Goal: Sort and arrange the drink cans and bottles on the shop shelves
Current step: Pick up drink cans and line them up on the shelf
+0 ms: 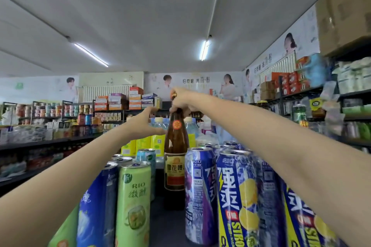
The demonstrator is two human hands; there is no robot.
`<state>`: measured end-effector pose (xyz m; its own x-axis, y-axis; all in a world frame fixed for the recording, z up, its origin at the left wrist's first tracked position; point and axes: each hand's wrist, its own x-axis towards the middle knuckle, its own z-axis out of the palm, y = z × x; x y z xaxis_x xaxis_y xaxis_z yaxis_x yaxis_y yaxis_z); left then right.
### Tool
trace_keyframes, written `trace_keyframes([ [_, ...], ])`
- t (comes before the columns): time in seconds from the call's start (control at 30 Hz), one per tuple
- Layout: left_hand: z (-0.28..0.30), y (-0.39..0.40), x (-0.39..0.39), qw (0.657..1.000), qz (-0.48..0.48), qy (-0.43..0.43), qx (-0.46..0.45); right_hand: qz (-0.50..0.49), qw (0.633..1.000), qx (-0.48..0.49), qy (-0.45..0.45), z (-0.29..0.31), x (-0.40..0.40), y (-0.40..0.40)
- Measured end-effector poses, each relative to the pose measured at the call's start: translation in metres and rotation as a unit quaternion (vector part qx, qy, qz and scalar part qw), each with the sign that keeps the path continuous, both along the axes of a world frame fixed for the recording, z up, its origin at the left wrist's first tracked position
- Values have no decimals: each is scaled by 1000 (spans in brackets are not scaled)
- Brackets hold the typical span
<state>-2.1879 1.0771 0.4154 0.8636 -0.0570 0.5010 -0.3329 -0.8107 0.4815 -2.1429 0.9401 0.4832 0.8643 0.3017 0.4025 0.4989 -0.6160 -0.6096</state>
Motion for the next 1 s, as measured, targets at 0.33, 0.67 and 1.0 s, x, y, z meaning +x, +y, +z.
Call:
trace_keyframes([
  [0.33,14,-38,-39,969,-143,-39,-199,66,956,260,-120,90,-64,-20],
  [0.67,11,-25,-194,941,-182,-167,-232,191,954,222,-61,25,-214,-34],
  [1.0,-199,20,-357,942,-255,-35,-213,200,964,171,40,-196,-390,-18],
])
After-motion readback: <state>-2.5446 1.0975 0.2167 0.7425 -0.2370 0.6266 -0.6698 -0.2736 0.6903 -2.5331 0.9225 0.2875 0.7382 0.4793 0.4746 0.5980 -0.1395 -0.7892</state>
